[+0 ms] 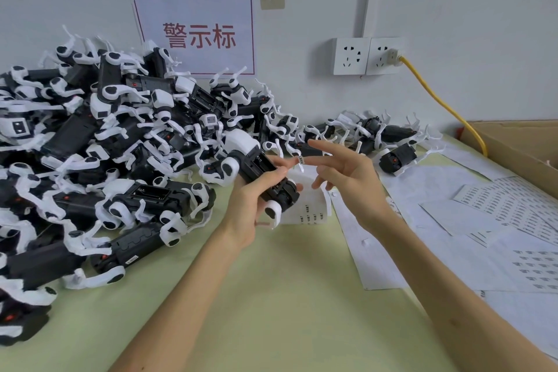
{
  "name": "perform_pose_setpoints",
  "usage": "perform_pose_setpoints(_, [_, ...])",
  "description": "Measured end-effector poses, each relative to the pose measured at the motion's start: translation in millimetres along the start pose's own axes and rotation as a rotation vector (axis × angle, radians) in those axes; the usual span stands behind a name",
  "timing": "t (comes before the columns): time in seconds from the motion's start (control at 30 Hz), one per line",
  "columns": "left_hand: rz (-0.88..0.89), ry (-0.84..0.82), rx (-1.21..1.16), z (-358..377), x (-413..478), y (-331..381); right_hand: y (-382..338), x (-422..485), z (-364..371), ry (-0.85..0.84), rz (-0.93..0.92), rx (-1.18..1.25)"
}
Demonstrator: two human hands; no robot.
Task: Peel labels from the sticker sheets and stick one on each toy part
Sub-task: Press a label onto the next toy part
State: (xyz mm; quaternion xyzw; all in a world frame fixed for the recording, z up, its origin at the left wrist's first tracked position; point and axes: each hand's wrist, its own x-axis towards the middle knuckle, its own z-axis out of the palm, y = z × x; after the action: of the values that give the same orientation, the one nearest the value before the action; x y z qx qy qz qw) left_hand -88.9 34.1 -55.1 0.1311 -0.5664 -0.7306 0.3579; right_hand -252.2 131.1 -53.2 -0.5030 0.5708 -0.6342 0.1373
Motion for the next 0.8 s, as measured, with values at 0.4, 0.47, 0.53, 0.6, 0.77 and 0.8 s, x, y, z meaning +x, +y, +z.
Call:
perform_pose_setpoints(0.4, [0.019,-0.058,0.057,-7.3,3.7,-4.5,2.4,0.8,0.4,0.024,0.004,0.01])
perform_pose_setpoints(0.47, [0.012,-0.064,0.061,-7.5,3.7,-4.3,3.7,0.9,0.3,0.024,0.007,0.021])
perform_pose_setpoints(0.53, [0.008,-0.068,0.066,-7.4,3.3,-3.7,4.2,1.1,0.5,0.025,0.006,0.024])
perform_pose_setpoints(0.6, [0.007,-0.073,0.071,-7.3,3.0,-3.6,4.8,1.2,1.1,0.021,0.004,0.011])
perform_pose_setpoints(0.77, [-0.009,-0.068,0.082,-7.6,3.5,-4.6,6.0,1.1,2.2,0.04,-0.015,-0.09])
perform_pose_setpoints(0.8, [-0.011,-0.069,0.079,-7.5,3.3,-4.4,5.8,1.1,2.3,0.047,-0.021,-0.116])
